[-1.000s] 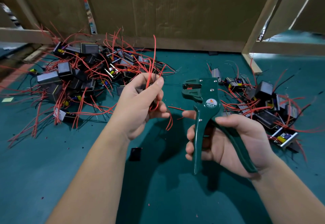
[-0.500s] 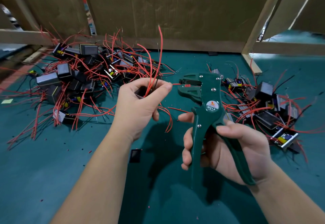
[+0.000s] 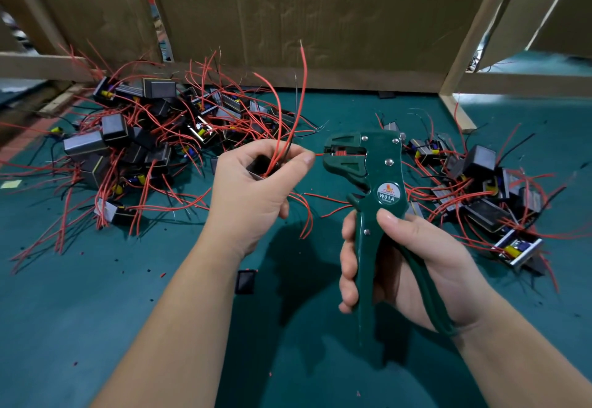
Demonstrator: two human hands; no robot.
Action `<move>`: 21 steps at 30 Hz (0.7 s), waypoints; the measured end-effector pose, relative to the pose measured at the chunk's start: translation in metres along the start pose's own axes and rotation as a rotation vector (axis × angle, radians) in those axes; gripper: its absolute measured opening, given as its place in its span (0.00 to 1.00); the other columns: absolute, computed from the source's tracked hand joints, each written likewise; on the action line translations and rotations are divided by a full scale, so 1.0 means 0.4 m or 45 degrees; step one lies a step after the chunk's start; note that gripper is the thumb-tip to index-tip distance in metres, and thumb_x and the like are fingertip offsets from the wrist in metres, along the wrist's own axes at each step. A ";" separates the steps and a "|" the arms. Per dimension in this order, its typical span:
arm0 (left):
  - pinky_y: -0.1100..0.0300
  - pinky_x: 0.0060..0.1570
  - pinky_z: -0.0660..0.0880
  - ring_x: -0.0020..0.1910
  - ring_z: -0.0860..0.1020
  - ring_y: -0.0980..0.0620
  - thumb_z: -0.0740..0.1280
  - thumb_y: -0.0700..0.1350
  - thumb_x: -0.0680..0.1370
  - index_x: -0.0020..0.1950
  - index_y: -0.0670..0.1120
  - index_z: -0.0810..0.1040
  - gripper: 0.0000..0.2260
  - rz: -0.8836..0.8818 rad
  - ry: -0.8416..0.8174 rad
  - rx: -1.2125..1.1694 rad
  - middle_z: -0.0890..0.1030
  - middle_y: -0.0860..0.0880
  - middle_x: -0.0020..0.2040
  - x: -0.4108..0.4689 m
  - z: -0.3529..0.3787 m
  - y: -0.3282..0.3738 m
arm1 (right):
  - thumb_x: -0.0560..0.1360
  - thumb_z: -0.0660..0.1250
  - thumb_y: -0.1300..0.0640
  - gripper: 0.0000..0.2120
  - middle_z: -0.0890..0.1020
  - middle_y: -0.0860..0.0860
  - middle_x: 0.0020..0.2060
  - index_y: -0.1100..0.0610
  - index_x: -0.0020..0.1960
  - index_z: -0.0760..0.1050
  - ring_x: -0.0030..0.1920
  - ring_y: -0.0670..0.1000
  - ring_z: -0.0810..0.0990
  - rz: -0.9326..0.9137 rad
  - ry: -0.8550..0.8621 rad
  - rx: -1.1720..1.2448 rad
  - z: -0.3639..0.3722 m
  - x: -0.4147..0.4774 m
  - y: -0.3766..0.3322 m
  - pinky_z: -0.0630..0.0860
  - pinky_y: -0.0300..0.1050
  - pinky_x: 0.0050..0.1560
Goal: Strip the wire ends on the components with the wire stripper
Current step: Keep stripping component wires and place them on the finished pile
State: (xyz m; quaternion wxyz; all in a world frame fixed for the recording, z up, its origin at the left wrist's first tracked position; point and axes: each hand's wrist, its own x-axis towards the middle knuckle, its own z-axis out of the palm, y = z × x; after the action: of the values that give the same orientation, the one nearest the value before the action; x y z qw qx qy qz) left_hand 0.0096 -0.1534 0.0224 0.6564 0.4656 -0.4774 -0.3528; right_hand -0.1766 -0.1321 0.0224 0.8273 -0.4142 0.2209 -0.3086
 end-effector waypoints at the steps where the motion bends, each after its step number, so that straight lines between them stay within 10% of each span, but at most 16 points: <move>1: 0.63 0.22 0.63 0.18 0.64 0.56 0.73 0.44 0.70 0.34 0.50 0.82 0.04 -0.001 0.000 0.000 0.73 0.55 0.23 0.000 0.000 0.000 | 0.65 0.77 0.46 0.21 0.78 0.62 0.35 0.60 0.47 0.78 0.32 0.61 0.79 0.001 0.000 -0.004 0.000 0.000 0.000 0.78 0.56 0.37; 21: 0.63 0.22 0.64 0.18 0.64 0.57 0.72 0.43 0.70 0.35 0.49 0.80 0.04 0.012 -0.021 -0.005 0.74 0.56 0.23 -0.001 -0.002 0.005 | 0.65 0.76 0.52 0.21 0.79 0.64 0.38 0.62 0.52 0.77 0.35 0.63 0.80 -0.014 -0.087 0.023 -0.008 -0.004 0.000 0.78 0.58 0.40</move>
State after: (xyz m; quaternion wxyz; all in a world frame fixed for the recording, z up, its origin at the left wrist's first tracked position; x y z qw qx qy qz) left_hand 0.0104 -0.1521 0.0242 0.6550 0.4594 -0.4842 -0.3544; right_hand -0.1798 -0.1326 0.0208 0.8364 -0.4181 0.1875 -0.3009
